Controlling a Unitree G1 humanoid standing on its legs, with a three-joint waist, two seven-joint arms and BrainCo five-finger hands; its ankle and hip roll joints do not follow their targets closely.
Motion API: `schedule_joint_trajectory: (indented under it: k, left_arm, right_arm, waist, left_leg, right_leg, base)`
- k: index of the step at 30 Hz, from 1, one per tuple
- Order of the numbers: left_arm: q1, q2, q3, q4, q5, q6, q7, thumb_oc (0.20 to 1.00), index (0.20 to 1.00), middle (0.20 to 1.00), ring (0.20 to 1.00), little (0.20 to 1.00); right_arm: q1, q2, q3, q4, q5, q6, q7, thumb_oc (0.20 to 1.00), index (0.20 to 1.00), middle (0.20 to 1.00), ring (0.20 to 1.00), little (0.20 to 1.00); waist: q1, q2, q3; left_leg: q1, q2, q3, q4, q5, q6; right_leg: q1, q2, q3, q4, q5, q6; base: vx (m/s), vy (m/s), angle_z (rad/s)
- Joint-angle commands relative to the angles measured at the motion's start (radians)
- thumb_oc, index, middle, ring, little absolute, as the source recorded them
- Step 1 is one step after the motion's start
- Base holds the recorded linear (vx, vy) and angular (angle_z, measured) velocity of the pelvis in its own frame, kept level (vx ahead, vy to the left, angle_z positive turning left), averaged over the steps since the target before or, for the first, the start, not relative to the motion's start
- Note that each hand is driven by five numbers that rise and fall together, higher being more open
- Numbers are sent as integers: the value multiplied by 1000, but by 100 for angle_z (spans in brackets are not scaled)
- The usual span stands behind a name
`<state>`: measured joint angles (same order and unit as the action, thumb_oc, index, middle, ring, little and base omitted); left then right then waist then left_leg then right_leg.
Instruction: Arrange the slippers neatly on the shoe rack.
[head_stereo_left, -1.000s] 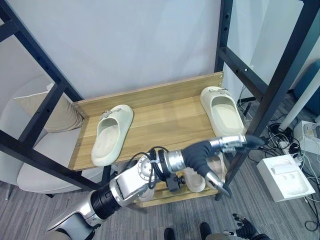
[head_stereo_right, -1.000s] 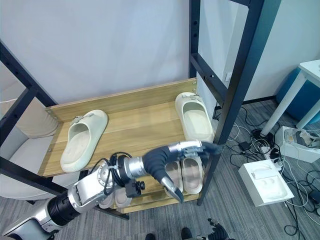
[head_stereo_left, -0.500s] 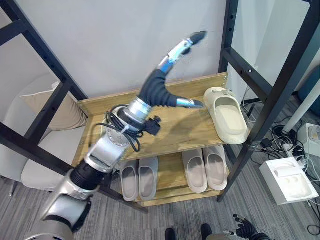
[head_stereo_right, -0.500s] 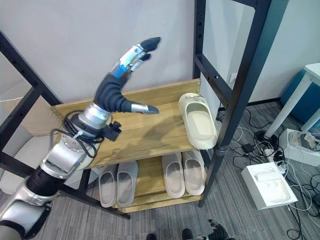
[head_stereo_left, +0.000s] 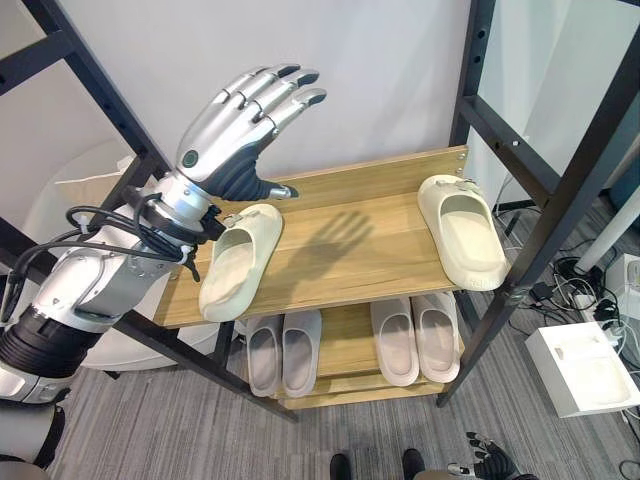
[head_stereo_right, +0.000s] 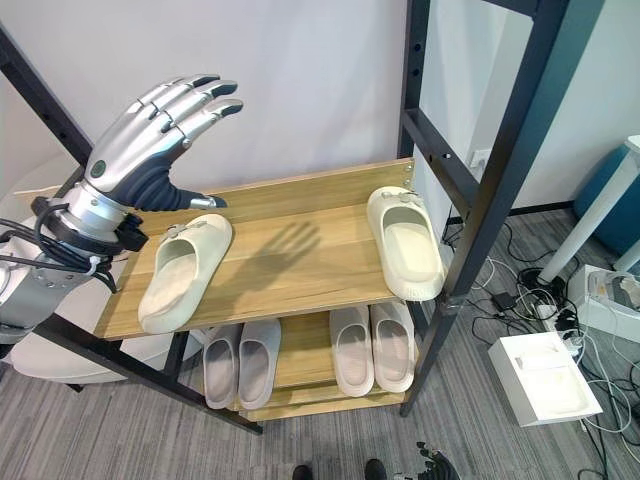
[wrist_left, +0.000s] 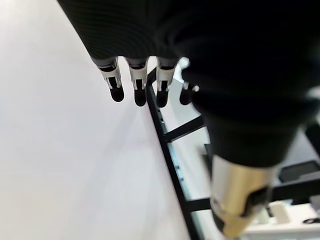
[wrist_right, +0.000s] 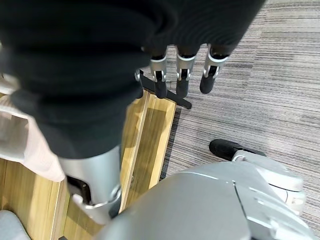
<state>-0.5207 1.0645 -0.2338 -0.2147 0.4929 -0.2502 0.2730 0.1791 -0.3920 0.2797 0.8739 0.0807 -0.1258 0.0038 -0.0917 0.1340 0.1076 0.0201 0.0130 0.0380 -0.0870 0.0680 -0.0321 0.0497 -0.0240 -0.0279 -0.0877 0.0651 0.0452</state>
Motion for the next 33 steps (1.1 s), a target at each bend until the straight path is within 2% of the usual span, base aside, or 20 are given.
schedule_joint_trajectory:
  k: [1,5,11,16,18,20,21,23,24,26,27,33]
  left_arm:
    - [52,43,92,71,18,21,26,1000,1000,1000,1000,1000]
    - [153,5,118,142,21,42,15,1000,1000,1000,1000,1000]
    - [177,-42,99,273,25,78,15,1000,1000,1000,1000,1000]
    - [110,-98,26,454,12,114,34,1000,1000,1000,1000,1000]
    - [100,-106,17,468,12,119,36,1000,1000,1000,1000,1000]
    - [81,-138,-6,506,14,131,42,1000,1000,1000,1000,1000]
    - [63,-179,-25,543,8,140,48,1000,1000,1000,1000,1000]
    - [55,-197,-32,557,7,144,53,1000,1000,1000,1000,1000]
    - [45,-247,-39,578,-11,147,62,1000,1000,1000,1000,1000]
    - [40,-260,-42,593,-9,152,69,1000,1000,1000,1000,1000]
    - [21,-304,-55,613,-3,167,88,1000,1000,1000,1000,1000]
    - [-25,-344,-90,664,31,194,120,1000,1000,1000,1000,1000]
  right_arm:
    - [0,5,-1,-14,16,-25,6,1000,1000,1000,1000,1000]
    - [-7,6,-1,-8,13,-23,4,1000,1000,1000,1000,1000]
    - [-14,1,3,-4,5,-19,-4,1000,1000,1000,1000,1000]
    - [-27,0,3,5,14,-18,-12,1000,1000,1000,1000,1000]
    - [-28,1,3,8,14,-17,-14,1000,1000,1000,1000,1000]
    - [-32,6,3,12,15,-17,-18,1000,1000,1000,1000,1000]
    - [-34,9,4,17,16,-16,-24,1000,1000,1000,1000,1000]
    - [-32,11,2,19,16,-15,-26,1000,1000,1000,1000,1000]
    - [-34,16,1,24,17,-16,-29,1000,1000,1000,1000,1000]
    - [-34,17,-1,26,16,-15,-31,1000,1000,1000,1000,1000]
    - [-32,22,0,30,15,-16,-37,1000,1000,1000,1000,1000]
    - [-32,24,-5,32,18,-17,-50,1000,1000,1000,1000,1000]
  waist:
    - [8,-60,-21]
    - [12,-62,-18]
    - [9,-62,-13]
    - [-1,-67,-9]
    - [-1,-67,-9]
    - [-6,-69,-8]
    - [-14,-70,-7]
    - [-15,-71,-6]
    - [-21,-73,-4]
    - [-24,-73,-4]
    - [-33,-74,-3]
    - [-45,-72,-2]
  left_leg:
    - [31,16,-23,0,-49,-49]
    - [31,17,-22,0,-50,-49]
    - [30,19,-23,0,-51,-48]
    - [30,22,-18,0,-51,-46]
    - [30,22,-17,0,-51,-46]
    - [29,23,-15,0,-52,-46]
    - [29,21,-11,0,-54,-45]
    - [28,21,-10,0,-54,-45]
    - [26,21,-6,0,-55,-44]
    - [25,21,-4,0,-55,-43]
    - [24,22,3,0,-57,-43]
    - [24,25,15,0,-59,-42]
  right_leg:
    - [38,-73,-6,0,-95,88]
    - [39,-72,-10,0,-96,87]
    - [37,-70,-10,0,-98,86]
    - [35,-67,-8,0,-98,85]
    - [33,-67,-7,0,-97,85]
    - [30,-67,-5,0,-96,85]
    - [27,-65,-3,0,-96,85]
    - [26,-65,0,0,-96,85]
    - [21,-65,4,0,-94,85]
    - [19,-66,7,0,-93,85]
    - [14,-66,12,0,-92,85]
    - [4,-64,27,0,-89,86]
  base:
    - [0,0,0]
    - [0,0,0]
    - [0,0,0]
    - [0,0,0]
    - [0,0,0]
    - [0,0,0]
    - [0,0,0]
    - [0,0,0]
    - [0,0,0]
    - [0,0,0]
    - [0,0,0]
    - [10,-1,-8]
